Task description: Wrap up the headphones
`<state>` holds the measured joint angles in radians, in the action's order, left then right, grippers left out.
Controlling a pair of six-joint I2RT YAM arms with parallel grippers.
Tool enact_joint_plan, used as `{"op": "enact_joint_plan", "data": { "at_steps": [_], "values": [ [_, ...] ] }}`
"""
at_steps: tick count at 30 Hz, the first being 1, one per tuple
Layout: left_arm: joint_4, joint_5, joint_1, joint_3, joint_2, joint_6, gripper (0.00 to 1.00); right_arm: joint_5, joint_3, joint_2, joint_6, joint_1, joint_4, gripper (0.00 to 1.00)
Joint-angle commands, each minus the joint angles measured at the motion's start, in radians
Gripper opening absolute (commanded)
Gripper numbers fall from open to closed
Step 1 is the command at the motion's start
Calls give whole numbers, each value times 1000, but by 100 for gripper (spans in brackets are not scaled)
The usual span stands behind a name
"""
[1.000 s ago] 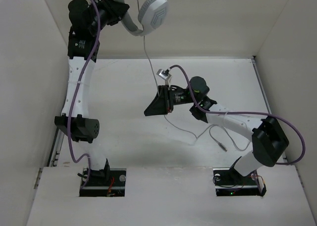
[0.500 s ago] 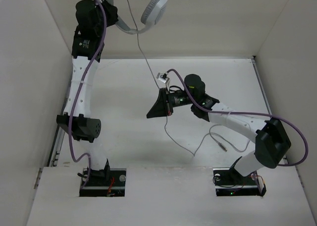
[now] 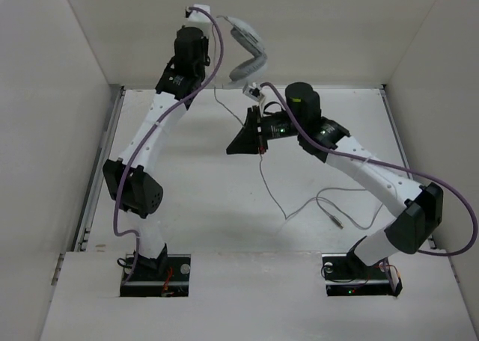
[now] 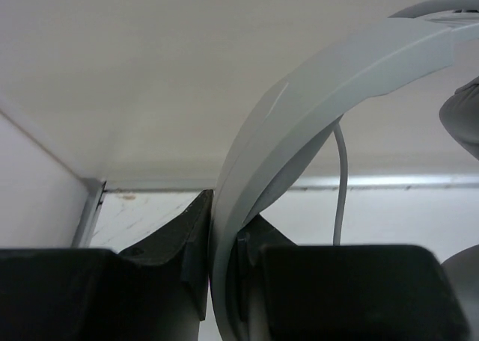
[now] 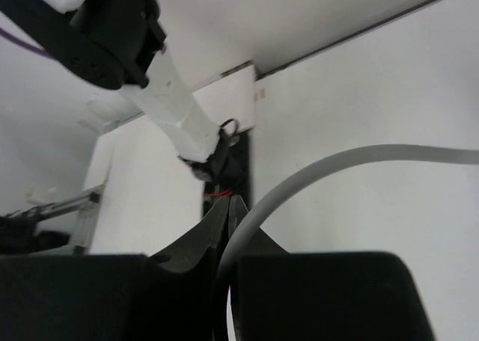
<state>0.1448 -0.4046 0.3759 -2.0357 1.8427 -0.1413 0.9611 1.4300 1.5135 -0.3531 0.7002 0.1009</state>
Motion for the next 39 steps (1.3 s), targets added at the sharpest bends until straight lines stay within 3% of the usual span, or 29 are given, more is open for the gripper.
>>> {"op": "enact_joint_plan", "data": {
  "at_steps": [1, 9, 12, 15, 20, 29, 39],
  "values": [
    [-143, -91, 11, 60, -57, -105, 0, -80, 136, -50, 254, -50, 239, 8],
    [-39, -57, 45, 201, -60, -144, 1, -327, 314, -47, 632, -98, 517, 9],
    [25, 1, 70, 242, -85, -132, 1, -512, 337, -47, 834, -87, 579, 9],
    [73, 58, 99, 269, -112, -132, 0, -733, 302, -50, 988, -49, 545, 8],
    [179, 168, 136, 284, -160, -90, 0, -1051, 181, -46, 1123, -35, 275, 7],
    [280, 458, 120, 307, -258, -4, 0, -1147, 70, -16, 1145, -170, -24, 8],
    [378, 650, 142, 319, -273, 11, 0, -1128, 156, 22, 1123, -204, -56, 9]
  ]
}}
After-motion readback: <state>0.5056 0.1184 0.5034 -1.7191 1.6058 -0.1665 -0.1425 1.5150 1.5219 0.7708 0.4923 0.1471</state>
